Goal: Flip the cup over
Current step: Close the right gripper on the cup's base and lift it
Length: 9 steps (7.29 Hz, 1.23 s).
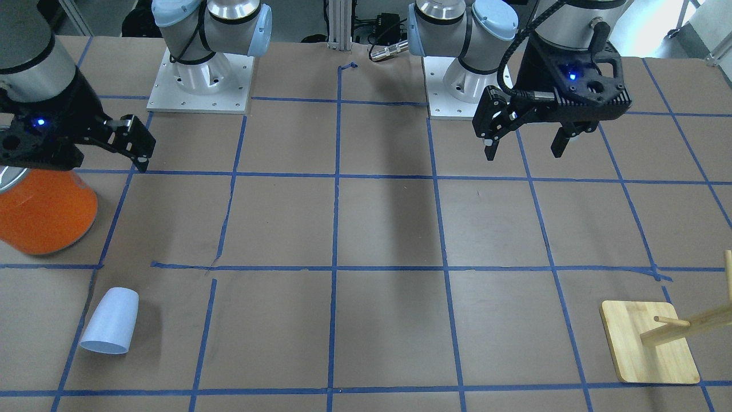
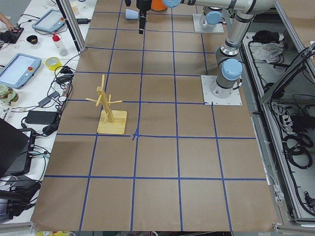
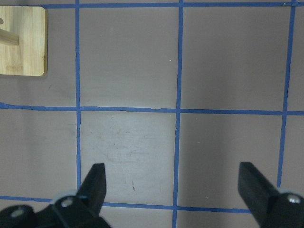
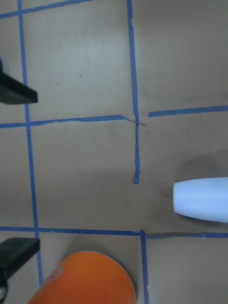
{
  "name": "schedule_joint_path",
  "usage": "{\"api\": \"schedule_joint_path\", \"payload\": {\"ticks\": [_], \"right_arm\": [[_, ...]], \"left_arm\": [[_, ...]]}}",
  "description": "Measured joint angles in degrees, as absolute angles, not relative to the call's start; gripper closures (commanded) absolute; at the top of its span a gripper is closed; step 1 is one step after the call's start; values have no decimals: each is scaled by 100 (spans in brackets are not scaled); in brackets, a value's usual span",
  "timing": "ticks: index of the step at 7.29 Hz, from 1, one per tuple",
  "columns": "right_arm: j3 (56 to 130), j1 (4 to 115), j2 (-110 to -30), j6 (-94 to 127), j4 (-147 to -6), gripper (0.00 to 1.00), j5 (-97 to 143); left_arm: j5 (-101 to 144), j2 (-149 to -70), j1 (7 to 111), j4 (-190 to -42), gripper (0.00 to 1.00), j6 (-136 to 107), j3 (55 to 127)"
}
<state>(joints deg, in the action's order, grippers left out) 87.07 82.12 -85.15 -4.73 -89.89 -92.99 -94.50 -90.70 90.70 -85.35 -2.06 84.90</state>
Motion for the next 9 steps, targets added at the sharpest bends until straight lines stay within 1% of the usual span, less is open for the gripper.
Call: {"api": "schedule_joint_path", "payload": {"ticks": [3,6,9], "right_arm": [[8824,8012,-7516,-567,-10378,0,-9332],[9483,7945,-6777,-574,-12146,0,-9353],[9612,7744,-6349,-551,-12666,0,-9312]], "left_arm": [[-9457,-9057,9070,-8542,0,-189,8490],[-9455,-9053,9068,-8543,0,-187,8490],[-9449,-9053,9070,-8543,0,-199,8490]]}}
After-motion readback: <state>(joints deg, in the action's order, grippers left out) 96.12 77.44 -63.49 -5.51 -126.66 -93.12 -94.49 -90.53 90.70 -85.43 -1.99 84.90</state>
